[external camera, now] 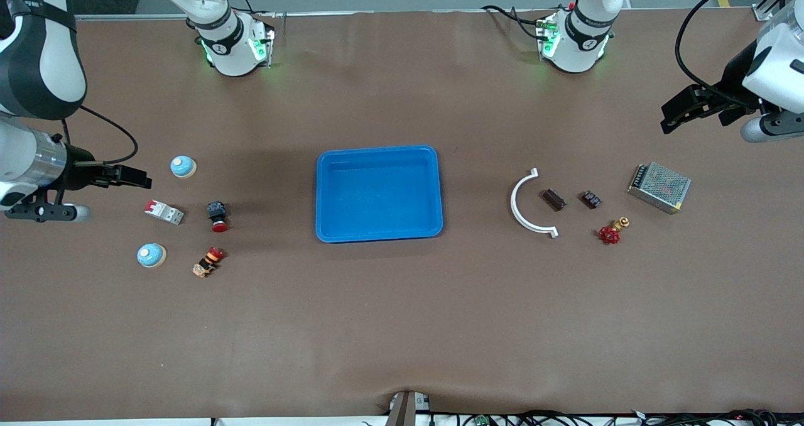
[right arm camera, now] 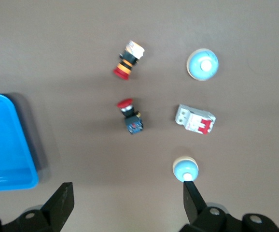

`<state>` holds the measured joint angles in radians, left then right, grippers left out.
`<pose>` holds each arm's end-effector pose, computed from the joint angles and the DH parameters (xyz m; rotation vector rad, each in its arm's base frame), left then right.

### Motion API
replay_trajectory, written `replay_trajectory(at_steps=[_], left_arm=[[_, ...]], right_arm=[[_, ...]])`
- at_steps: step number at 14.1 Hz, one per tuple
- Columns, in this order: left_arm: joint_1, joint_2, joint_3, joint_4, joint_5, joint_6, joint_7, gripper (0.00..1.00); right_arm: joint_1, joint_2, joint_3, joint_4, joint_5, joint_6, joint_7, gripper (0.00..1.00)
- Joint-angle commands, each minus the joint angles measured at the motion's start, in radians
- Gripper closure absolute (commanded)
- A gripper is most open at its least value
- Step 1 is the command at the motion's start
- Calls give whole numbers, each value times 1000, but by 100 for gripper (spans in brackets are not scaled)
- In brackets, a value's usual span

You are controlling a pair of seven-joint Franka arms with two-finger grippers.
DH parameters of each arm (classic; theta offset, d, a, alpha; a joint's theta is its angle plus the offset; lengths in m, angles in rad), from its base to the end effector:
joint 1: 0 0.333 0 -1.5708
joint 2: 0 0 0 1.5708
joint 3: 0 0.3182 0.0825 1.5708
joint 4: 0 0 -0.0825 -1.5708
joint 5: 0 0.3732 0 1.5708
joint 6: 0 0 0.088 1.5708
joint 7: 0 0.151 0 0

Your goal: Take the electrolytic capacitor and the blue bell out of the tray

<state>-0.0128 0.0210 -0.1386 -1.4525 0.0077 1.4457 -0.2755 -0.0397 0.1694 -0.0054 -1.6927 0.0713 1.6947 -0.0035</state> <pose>0.5305 -0.0788 0.6145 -3.1247 -0.1955 0.0406 0.5777 -0.0160 0.4414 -3.0570 0.0862 0.2539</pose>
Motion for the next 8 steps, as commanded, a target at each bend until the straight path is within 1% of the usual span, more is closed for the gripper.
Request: replay_trajectory(at_steps=[1, 4, 6, 7, 8], left_arm=[[5, -10, -3, 8, 2, -19, 19, 0], [5, -10, -4, 8, 2, -19, 19, 0], [5, -10, -4, 8, 2, -19, 19, 0], [5, -10, -4, 8, 2, -19, 19, 0], [5, -10, -4, 8, 2, -19, 19, 0]], right_arm=[[60, 51, -7, 79, -22, -30, 60, 0], [102, 62, -7, 79, -24, -27, 134, 0], [101, 64, -7, 106, -37, -30, 134, 0], [104, 62, -10, 122, -51, -33, 140, 0], [100, 59, -11, 145, -83, -36, 140, 0]])
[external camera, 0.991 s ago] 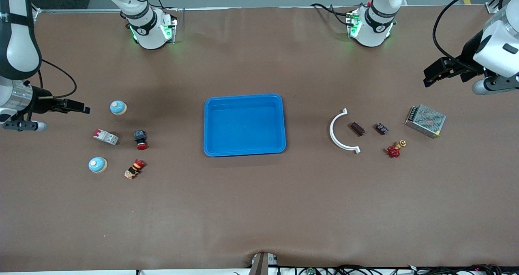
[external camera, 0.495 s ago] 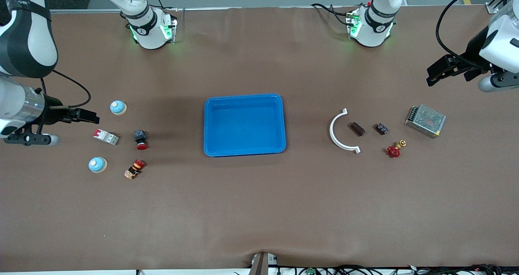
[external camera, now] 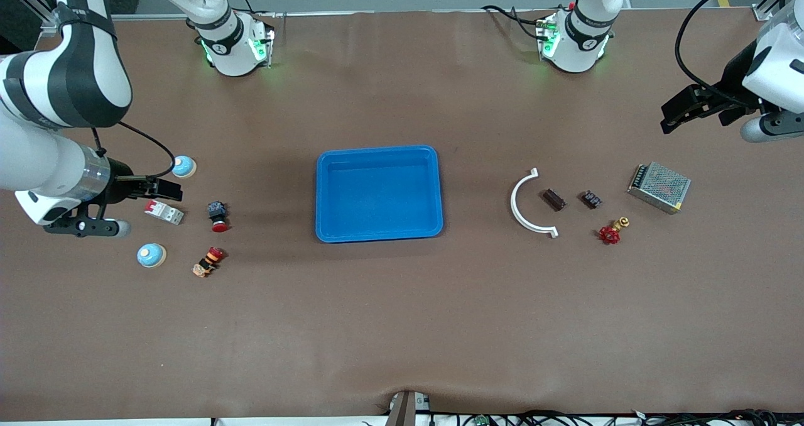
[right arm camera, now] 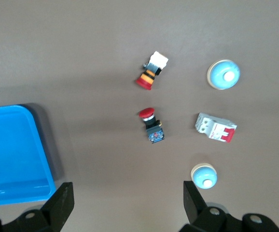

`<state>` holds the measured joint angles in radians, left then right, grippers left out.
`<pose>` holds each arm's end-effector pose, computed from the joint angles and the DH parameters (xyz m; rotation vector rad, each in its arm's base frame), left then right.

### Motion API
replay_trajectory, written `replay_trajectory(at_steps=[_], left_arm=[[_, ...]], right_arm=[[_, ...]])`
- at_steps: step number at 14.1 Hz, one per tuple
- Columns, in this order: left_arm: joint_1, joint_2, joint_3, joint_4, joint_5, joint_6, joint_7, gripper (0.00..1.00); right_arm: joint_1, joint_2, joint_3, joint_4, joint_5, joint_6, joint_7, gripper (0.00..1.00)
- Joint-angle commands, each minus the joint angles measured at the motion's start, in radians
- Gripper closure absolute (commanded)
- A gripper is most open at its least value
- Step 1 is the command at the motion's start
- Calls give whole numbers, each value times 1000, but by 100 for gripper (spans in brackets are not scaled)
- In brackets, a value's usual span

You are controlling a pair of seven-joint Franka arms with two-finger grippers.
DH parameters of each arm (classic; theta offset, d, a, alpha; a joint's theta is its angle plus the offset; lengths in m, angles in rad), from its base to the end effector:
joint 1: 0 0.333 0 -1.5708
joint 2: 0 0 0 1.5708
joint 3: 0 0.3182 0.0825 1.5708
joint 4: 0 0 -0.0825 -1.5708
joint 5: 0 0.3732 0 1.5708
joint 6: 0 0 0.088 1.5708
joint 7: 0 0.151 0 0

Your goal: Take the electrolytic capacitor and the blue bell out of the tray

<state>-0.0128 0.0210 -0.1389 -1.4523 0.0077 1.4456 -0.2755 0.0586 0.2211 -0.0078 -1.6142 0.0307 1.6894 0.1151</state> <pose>0.5304 -0.0790 0.6146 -3.1248 -0.1950 0.0405 0.5962 0.0349 0.4453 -3.1149 0.1092 0.2307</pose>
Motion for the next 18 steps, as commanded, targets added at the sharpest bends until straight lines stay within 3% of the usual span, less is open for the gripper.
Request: replay_trajectory(at_steps=[1, 5, 18], left_arm=[[5, -10, -4, 7, 2, -19, 19, 0], [4, -10, -5, 6, 3, -19, 18, 0], [-1, -30, -5, 4, 18, -19, 22, 0]], right_arm=[[-6, 6, -9, 83, -72, -62, 21, 0], [-57, -23, -9, 174, -80, -223, 8, 0], [-77, -155, -11, 169, -63, -321, 5, 0]])
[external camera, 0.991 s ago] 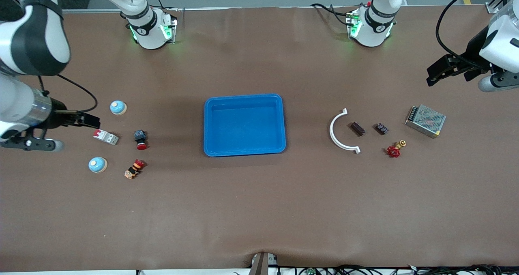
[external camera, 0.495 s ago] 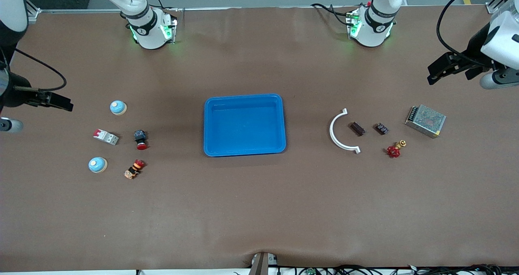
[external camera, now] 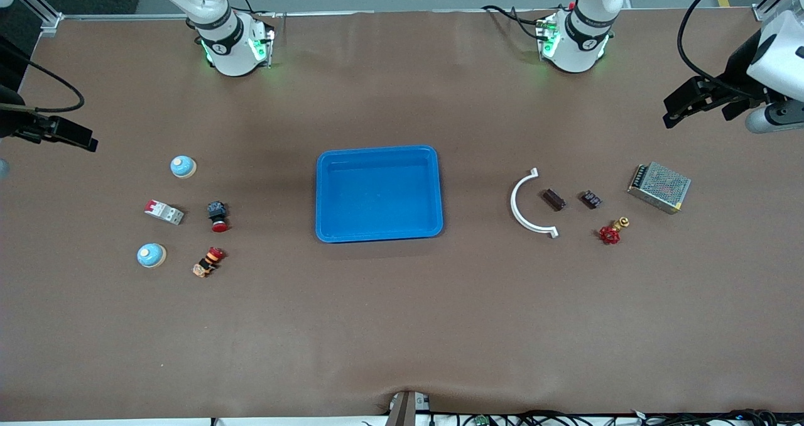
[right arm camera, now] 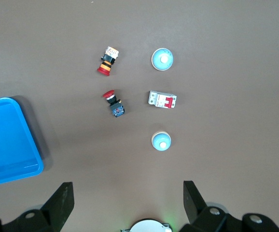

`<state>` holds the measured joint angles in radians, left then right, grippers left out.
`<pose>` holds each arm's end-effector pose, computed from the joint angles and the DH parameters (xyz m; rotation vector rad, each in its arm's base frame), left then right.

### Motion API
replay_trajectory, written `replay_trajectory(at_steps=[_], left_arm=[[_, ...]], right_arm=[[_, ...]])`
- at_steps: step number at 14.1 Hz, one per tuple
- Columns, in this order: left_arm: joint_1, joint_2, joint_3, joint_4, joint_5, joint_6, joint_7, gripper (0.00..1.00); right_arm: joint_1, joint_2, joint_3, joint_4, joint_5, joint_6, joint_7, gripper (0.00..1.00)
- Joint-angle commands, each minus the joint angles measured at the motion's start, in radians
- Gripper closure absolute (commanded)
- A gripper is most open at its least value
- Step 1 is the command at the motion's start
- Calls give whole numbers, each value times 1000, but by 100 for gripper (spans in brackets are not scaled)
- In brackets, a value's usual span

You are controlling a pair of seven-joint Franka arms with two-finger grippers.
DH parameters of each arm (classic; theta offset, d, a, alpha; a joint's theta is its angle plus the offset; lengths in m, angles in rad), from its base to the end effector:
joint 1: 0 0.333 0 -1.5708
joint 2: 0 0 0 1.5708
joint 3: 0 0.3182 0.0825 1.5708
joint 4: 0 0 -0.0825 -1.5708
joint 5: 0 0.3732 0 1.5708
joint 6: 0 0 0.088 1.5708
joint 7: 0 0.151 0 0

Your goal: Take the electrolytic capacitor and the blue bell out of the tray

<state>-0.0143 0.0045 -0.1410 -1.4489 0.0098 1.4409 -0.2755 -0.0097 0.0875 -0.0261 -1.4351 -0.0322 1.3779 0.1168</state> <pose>0.5249 -0.0804 0.6244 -3.1242 -0.1899 0.0160 0.5436 -0.0242 0.5812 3.0841 -0.2419 -0.2218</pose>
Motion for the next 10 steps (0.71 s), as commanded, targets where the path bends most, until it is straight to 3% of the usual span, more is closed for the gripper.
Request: replay_trajectory(at_steps=[1, 5, 10], left_arm=[[0, -14, -3, 2, 18, -14, 22, 0], [0, -12, -3, 2, 18, -14, 22, 0], [0, -12, -3, 4, 16, -13, 24, 0]], right_arm=[[-9, -26, 8, -11, 0, -11, 3, 0], [-7, -44, 8, -22, 11, -8, 1, 0], [-6, -132, 8, -140, 11, 59, 0, 0]])
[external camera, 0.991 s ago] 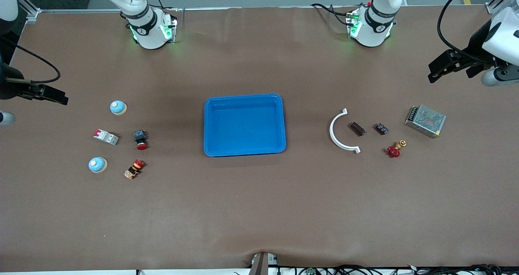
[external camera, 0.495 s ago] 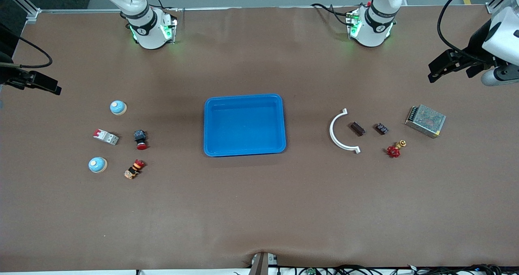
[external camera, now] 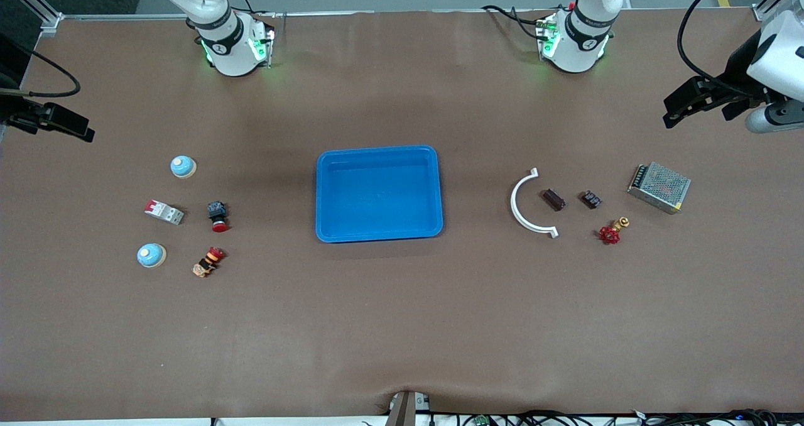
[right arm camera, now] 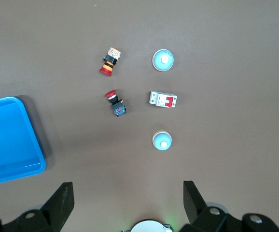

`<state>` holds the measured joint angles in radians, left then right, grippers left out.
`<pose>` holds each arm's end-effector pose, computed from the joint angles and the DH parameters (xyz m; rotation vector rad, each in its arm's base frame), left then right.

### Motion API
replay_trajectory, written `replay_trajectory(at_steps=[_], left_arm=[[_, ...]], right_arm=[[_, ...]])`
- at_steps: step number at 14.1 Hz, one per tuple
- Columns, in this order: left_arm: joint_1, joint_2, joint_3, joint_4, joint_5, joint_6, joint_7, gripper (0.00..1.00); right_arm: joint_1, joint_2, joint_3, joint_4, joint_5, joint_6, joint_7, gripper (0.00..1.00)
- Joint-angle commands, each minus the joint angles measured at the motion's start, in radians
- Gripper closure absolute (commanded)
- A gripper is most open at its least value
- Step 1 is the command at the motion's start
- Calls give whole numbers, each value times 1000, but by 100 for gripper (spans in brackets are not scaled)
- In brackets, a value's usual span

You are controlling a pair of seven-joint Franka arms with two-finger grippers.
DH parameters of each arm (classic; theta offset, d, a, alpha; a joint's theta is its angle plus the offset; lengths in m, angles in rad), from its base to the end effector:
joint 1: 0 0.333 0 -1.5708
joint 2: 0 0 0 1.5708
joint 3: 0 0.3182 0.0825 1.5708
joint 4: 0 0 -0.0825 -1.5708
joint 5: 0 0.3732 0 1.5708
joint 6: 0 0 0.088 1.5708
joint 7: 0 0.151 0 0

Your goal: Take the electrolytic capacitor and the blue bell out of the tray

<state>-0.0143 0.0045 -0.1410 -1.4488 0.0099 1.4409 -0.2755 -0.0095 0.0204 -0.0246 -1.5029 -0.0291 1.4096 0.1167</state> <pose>0.5249 -0.0804 0.6245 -3.1242 -0.1899 0.0158 0.5277 -0.0226 0.5896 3.0934 -0.2384 -0.1745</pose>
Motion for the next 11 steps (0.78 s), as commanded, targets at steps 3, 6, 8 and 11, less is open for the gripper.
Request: replay_trajectory(at_steps=[3, 6, 8, 11], left_arm=[[1, -12, -3, 4, 16, -13, 24, 0], [-1, -11, -3, 4, 16, -13, 21, 0], [0, -11, -3, 4, 15, -13, 19, 0], [-1, -11, -3, 4, 16, -14, 19, 0]], right_arm=[[-6, -66, 6, -63, 8, 25, 1, 0], [0, -57, 9, -13, 11, 38, 1, 0], [2, -51, 12, 24, 29, 52, 1, 0], [6, -43, 12, 26, 47, 94, 3, 0]])
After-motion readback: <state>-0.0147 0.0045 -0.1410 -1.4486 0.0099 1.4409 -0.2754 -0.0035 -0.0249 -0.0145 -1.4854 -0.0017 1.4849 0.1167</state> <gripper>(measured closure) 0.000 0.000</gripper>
